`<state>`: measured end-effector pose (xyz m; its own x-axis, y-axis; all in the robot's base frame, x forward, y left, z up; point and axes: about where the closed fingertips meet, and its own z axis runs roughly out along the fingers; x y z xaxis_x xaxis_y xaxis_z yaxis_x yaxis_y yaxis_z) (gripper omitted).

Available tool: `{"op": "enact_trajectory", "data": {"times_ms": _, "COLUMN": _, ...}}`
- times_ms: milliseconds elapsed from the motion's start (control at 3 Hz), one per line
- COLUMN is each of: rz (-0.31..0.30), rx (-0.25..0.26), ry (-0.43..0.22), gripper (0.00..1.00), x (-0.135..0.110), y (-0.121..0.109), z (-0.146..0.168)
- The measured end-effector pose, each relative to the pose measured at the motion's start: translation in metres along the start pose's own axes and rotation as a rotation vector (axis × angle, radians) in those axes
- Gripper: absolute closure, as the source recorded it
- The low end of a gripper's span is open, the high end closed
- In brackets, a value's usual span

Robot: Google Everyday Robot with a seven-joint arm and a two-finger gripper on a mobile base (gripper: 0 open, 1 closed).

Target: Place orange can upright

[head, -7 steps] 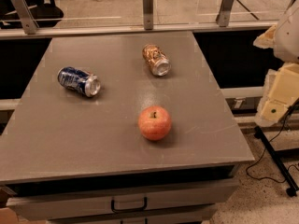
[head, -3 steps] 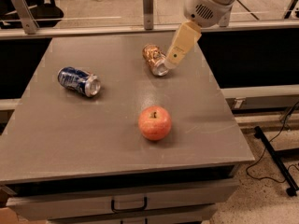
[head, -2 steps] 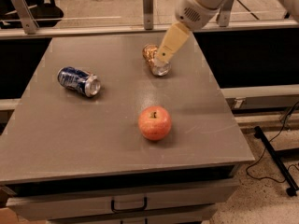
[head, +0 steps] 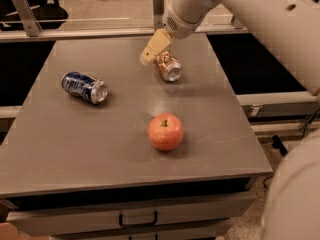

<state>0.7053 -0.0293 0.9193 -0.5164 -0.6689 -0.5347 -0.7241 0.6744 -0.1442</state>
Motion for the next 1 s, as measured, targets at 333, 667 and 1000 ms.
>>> {"op": "enact_trajectory", "data": {"times_ms": 333, "rz": 0.152, "rx": 0.032, "ry": 0.061, "gripper": 0.00, "x": -0.004, "y": -0.013, "z": 0.035}}
{"op": "enact_trajectory", "data": {"times_ms": 667, "rz": 0.282, "rx": 0.056, "ry": 0.152, "gripper": 0.00, "x": 0.001, "y": -0.018, "z": 0.065}}
{"op": "enact_trajectory", "data": {"times_ms": 1000, "rz": 0.350, "rx": 0.077, "ry": 0.225, "gripper": 0.18, "x": 0.008, "y": -0.019, "z": 0.082}}
